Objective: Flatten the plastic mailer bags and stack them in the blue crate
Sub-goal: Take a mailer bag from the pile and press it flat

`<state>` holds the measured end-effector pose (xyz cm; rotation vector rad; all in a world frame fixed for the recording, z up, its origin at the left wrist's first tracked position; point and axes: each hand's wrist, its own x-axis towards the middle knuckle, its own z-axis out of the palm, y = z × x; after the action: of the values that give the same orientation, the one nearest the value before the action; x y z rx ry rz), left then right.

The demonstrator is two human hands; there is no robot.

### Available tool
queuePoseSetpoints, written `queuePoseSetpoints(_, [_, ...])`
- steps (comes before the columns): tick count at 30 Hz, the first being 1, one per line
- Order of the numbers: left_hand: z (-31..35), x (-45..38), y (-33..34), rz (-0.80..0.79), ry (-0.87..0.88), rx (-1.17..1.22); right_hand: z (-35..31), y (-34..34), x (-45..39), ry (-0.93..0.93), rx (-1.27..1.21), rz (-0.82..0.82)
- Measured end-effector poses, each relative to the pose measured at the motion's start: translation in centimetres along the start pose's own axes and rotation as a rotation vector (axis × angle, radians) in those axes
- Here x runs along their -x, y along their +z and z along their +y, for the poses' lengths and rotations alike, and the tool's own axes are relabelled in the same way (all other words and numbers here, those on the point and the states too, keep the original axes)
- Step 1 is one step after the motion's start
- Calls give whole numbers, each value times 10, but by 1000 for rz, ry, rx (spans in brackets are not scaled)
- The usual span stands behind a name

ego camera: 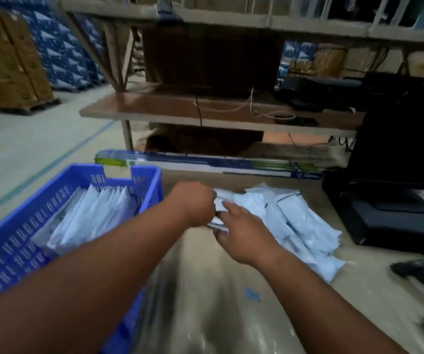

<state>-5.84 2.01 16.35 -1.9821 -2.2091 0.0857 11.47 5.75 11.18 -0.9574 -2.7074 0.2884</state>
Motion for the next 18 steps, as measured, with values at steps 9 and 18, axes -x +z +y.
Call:
queuePoseSetpoints(9, [77,5,65,-71,-76,296,95,59,19,256,126,-167])
queuePoseSetpoints(18, [85,17,111,-186,-144,249,107,126,-8,588,50,-137])
